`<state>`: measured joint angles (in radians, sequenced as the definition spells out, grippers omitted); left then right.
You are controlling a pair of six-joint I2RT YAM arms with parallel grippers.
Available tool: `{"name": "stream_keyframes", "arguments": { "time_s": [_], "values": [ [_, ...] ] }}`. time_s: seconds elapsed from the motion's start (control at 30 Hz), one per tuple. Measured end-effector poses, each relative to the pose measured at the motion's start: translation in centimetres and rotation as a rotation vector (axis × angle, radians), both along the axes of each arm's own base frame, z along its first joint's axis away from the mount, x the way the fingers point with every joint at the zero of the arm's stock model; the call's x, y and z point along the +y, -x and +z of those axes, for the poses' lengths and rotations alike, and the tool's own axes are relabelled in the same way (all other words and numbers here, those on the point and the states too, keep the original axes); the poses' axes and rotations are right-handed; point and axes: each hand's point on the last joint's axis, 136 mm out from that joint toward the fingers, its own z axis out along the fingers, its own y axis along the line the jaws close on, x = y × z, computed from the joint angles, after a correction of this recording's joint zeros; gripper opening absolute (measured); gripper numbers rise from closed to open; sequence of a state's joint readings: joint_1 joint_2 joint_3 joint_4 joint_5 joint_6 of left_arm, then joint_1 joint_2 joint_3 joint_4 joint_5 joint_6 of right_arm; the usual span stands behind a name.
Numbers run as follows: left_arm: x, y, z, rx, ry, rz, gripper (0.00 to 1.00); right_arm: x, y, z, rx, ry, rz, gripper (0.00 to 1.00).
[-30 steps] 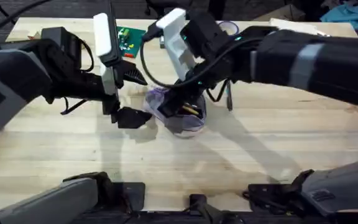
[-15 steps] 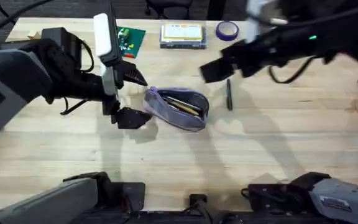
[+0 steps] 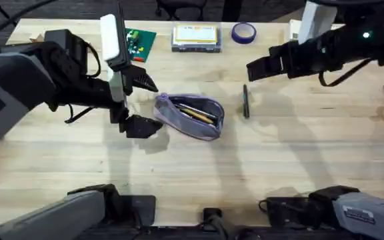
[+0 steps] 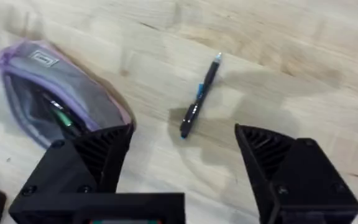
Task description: Unzip the bag, pick up the pens from the table one at a time and place them inside, then zip the bag closed.
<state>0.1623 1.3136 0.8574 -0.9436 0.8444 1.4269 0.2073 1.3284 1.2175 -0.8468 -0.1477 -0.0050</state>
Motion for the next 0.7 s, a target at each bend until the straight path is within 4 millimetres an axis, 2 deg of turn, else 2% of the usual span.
{"name": "stream_keyframes", "arguments": {
  "time_s": [0.27, 0.7],
  "values": [
    [0.0, 0.0, 0.0, 0.0, 0.0, 0.0, 0.993, -1.6, -2.2, -3.4, 0.056, 0.06, -0.201, 0.998],
    [0.0, 0.0, 0.0, 0.0, 0.0, 0.0, 0.993, 1.0, -3.9, -8.9, 0.008, 0.112, -0.257, 0.998]
  ]
}}
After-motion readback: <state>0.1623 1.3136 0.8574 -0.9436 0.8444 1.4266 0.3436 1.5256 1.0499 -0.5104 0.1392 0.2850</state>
